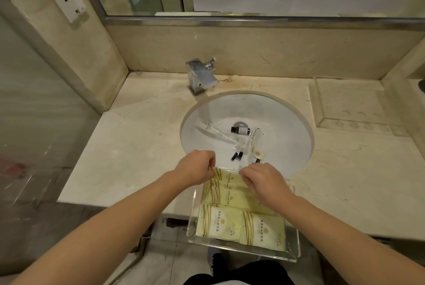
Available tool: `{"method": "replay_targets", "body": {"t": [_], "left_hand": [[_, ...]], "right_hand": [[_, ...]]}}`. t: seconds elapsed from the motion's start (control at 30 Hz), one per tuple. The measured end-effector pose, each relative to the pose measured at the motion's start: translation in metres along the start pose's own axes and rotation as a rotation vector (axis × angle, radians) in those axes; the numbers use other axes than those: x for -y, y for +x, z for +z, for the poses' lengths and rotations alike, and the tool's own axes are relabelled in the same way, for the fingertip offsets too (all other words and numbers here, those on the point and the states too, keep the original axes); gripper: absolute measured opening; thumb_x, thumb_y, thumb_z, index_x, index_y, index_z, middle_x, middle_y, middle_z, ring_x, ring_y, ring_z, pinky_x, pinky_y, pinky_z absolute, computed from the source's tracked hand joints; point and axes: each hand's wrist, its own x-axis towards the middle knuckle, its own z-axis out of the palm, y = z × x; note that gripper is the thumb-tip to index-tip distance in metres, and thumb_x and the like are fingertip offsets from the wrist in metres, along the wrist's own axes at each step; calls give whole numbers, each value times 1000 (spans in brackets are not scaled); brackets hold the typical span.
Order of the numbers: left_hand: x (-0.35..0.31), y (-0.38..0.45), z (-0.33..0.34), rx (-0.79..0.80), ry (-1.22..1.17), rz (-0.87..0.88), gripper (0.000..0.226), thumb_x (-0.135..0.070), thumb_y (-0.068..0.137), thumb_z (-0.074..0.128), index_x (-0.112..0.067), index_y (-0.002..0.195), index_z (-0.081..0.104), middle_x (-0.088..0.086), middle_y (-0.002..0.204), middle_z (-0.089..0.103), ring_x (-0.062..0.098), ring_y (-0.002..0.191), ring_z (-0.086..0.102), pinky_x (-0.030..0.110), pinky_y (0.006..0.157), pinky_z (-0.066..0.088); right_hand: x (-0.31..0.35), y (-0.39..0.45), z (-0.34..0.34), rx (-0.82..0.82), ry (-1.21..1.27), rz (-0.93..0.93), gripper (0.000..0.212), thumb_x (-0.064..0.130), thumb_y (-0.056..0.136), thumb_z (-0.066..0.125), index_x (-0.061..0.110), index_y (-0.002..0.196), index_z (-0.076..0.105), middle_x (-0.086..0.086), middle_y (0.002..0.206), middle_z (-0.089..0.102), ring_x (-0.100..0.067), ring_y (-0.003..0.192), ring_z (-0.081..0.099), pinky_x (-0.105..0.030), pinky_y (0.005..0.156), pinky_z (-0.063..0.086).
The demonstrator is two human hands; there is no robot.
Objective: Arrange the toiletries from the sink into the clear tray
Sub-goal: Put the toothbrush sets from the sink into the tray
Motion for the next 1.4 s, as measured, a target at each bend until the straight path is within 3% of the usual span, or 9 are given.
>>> {"method": "replay_targets", "body": {"t": [0.13, 0.33, 0.47, 0.6, 0.77, 0.9, 1.0, 1.1, 1.4], "left_hand": [[6, 1, 1, 111, -27, 46, 13, -16, 90, 56, -13, 90, 69, -2, 83, 68, 18, 83, 66, 36, 79, 56], [0, 0, 17, 53, 281, 15, 19, -18, 93, 46, -11, 97, 64, 8, 95, 66, 26, 83, 62, 34, 66, 49], [-3, -1, 21, -25, 396, 32, 17, -18, 95, 44, -10, 98, 59, 7, 84, 58, 26, 72, 50, 34, 62, 39], [-1, -2, 24, -65, 435, 36, 14, -13, 94, 42, -9, 97, 54, 3, 74, 46, 26, 67, 47, 33, 59, 35], [2, -3, 22, -95, 408, 11, 17, -28, 95, 44, -12, 95, 50, 8, 84, 59, 26, 68, 49, 32, 60, 37], [8, 0, 21, -107, 360, -21, 25, -39, 94, 49, -14, 91, 47, 2, 78, 52, 24, 68, 51, 31, 60, 40], [12, 2, 22, -85, 254, -81, 32, -45, 90, 54, -14, 96, 53, 2, 83, 59, 22, 73, 58, 33, 63, 49], [15, 6, 23, -53, 144, -150, 37, -52, 85, 60, -16, 94, 52, 2, 88, 62, 22, 79, 61, 36, 71, 55], [17, 9, 27, -41, 112, -219, 50, -59, 78, 66, -16, 97, 49, 1, 90, 61, 21, 81, 61, 36, 72, 54]], "right_hand": [[2, 0, -2, 110, 16, 47, 16, 18, 88, 62, 20, 104, 64, 6, 84, 71, -18, 77, 62, -33, 79, 45], [11, -7, 6, 81, -149, 89, 34, 13, 58, 83, 20, 82, 59, 3, 79, 57, -17, 63, 52, -25, 53, 41], [9, -11, 8, 90, -226, 113, 32, 18, 59, 83, 20, 81, 60, 2, 81, 54, -19, 73, 51, -29, 59, 43], [5, -23, 9, 127, -223, -34, 17, 28, 72, 71, 20, 76, 57, 4, 77, 52, -18, 71, 48, -29, 64, 40], [7, -30, 8, 249, -207, -40, 21, 43, 80, 54, 23, 82, 60, 7, 81, 56, -15, 76, 51, -30, 71, 48], [14, -26, 9, 315, -171, 24, 35, 50, 85, 50, 21, 103, 57, 4, 100, 55, -17, 94, 49, -33, 89, 39], [18, -24, 11, 321, -150, 47, 41, 50, 85, 54, 21, 113, 53, 4, 109, 51, -18, 102, 45, -32, 94, 34], [20, -22, 13, 332, -140, 68, 41, 49, 83, 57, 22, 114, 52, 4, 111, 51, -17, 103, 43, -32, 95, 32], [29, -13, 13, 381, -145, 43, 30, 40, 82, 59, 24, 107, 55, 6, 108, 53, -17, 104, 43, -32, 95, 31]]}}
